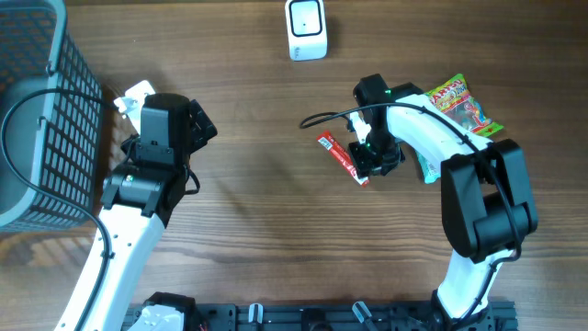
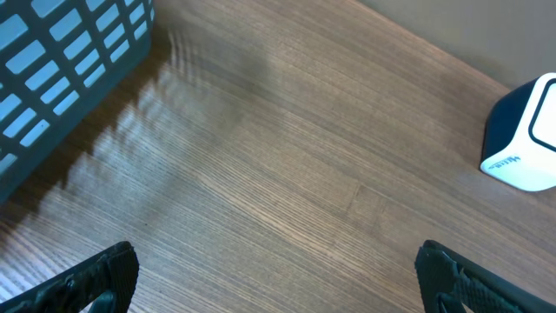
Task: Scan the item barcode
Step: 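Move the right gripper to the red Nescafe stick and grasp it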
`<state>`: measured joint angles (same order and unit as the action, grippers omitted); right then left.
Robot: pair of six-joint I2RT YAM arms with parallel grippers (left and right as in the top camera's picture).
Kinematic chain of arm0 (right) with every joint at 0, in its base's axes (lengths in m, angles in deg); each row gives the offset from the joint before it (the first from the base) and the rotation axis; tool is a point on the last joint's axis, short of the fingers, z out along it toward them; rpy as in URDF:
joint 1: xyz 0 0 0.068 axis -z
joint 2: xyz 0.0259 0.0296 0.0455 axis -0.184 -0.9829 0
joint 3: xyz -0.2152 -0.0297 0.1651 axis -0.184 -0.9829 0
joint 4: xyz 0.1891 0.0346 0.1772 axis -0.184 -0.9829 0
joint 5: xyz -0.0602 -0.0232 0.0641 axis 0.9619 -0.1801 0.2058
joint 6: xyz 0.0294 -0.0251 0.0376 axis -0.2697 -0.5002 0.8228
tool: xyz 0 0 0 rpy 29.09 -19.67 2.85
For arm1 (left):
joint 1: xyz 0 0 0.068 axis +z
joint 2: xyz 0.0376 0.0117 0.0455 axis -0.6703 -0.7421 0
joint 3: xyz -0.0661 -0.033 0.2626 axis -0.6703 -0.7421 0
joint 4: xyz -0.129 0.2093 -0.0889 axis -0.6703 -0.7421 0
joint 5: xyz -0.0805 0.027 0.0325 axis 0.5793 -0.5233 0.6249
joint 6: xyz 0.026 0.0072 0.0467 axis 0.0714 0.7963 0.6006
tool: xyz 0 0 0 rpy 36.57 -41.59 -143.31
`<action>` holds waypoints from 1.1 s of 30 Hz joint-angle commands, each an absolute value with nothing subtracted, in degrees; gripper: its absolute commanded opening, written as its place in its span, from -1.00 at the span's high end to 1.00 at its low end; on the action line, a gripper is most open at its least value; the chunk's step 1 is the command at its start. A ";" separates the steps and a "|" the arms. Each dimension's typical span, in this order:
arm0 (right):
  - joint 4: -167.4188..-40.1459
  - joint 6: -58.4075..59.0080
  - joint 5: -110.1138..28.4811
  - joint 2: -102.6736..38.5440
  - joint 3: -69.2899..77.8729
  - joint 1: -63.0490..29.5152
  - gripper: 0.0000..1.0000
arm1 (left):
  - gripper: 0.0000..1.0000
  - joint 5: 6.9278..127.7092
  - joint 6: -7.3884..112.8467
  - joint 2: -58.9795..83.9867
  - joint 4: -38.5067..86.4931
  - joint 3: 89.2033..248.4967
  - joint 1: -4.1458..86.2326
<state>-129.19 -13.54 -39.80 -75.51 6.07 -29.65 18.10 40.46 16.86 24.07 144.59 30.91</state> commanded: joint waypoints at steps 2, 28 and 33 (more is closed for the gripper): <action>-127.77 -11.22 -39.25 -74.72 5.37 -29.72 0.49 | -1.00 17.11 40.72 16.75 24.24 144.76 30.76; -130.33 -1.58 -47.03 -51.94 3.71 -27.51 -0.97 | -1.00 17.11 40.72 16.75 24.24 144.76 30.76; -117.67 0.48 -49.72 -51.92 -7.68 -27.44 -0.18 | -1.00 17.11 40.72 16.75 24.24 144.76 30.76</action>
